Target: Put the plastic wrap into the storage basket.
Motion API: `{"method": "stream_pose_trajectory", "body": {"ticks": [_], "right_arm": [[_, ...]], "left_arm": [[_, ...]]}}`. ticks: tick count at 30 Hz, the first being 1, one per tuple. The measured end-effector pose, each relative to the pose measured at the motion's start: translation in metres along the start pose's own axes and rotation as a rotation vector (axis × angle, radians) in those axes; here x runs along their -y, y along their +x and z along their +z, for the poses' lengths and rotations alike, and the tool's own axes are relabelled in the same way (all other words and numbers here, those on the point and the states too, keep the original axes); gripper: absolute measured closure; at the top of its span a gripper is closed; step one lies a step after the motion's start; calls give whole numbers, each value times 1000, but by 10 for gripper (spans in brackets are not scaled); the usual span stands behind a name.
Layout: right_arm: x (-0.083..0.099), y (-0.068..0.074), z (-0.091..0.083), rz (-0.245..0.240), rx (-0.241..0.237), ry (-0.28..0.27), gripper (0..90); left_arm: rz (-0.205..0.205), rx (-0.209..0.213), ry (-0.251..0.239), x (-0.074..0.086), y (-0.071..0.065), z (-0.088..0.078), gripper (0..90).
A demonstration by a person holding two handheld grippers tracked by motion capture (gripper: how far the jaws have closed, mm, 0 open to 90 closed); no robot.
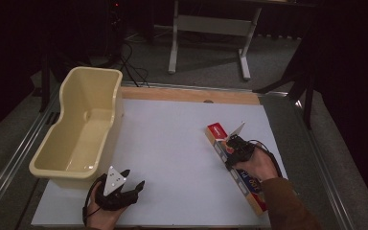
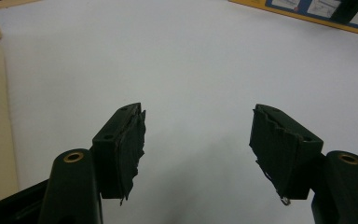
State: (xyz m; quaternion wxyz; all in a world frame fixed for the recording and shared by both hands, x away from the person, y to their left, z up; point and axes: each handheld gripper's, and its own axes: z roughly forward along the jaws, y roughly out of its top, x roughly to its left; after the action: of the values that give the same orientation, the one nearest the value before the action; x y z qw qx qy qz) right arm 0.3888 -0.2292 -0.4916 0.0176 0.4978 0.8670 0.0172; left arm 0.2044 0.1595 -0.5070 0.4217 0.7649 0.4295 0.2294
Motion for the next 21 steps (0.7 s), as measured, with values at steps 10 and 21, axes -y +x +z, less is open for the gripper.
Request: {"method": "stream_pose_trajectory", "body": {"ticks": [10, 21], "right_arm": [[-2, -15, -3, 88, -166, 18, 412], [3, -21, -12, 147, -320, -63, 412]], "left_arm": [[-8, -3, -1, 0, 2, 0, 353], [-16, -9, -5, 0, 3, 0, 351]]}}
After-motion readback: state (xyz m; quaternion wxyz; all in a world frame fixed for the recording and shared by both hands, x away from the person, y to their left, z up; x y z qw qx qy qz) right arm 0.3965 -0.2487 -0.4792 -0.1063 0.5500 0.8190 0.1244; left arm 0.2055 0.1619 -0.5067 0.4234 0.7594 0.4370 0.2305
